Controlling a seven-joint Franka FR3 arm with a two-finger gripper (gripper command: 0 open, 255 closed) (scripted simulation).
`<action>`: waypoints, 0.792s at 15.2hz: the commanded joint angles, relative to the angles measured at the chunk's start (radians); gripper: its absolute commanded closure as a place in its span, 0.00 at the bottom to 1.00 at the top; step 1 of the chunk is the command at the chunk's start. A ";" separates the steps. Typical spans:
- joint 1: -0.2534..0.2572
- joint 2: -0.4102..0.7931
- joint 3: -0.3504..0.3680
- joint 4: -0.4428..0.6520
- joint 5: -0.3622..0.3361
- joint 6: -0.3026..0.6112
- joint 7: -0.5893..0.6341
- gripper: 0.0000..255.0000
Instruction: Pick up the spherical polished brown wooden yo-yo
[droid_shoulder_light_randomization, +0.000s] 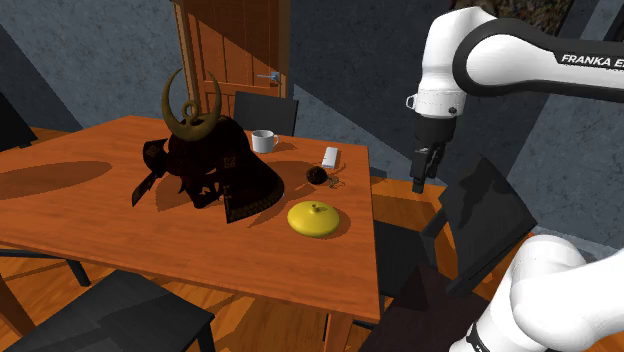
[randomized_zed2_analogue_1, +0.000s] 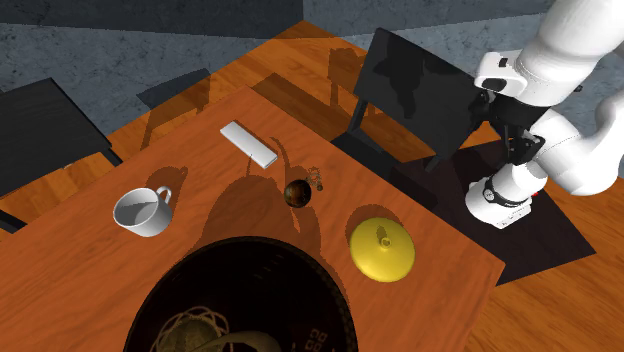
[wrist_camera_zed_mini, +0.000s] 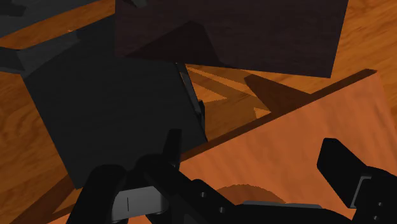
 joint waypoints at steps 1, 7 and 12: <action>0.000 0.000 0.000 0.000 0.000 0.000 0.000 0.00; 0.015 0.186 -0.095 0.053 -0.053 0.145 -0.170 0.00; 0.031 0.363 -0.161 0.137 -0.065 0.247 -0.310 0.00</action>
